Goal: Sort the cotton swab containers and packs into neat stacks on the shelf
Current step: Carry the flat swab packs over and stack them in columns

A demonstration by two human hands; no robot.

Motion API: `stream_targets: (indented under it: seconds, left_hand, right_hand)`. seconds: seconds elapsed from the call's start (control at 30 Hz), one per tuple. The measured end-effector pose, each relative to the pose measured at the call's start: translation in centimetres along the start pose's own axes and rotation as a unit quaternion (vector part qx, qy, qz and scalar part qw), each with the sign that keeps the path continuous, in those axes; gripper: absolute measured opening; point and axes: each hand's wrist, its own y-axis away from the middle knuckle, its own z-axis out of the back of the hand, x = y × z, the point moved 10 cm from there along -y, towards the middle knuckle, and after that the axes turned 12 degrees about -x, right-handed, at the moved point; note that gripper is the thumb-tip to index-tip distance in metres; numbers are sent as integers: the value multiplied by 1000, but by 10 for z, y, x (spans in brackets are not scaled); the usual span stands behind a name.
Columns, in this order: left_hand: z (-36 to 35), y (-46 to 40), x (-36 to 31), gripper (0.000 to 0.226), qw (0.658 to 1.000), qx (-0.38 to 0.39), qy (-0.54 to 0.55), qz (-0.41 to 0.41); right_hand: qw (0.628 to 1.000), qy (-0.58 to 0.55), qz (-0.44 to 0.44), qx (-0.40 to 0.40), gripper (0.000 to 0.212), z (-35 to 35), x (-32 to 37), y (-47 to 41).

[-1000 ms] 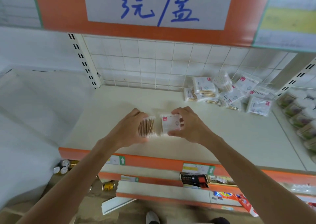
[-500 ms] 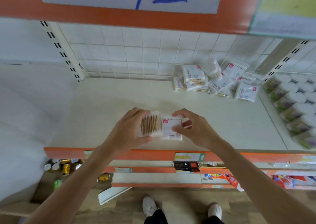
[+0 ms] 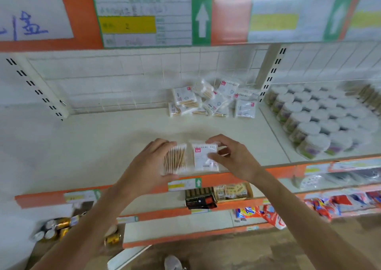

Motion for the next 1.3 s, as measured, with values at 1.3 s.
stream_targets:
  seconds: [1.3]
  left_hand:
    - [-370,-129,-577,86,933,168,164,-272]
  right_hand:
    - [932,29,-116,-343,29,570,-279,303]
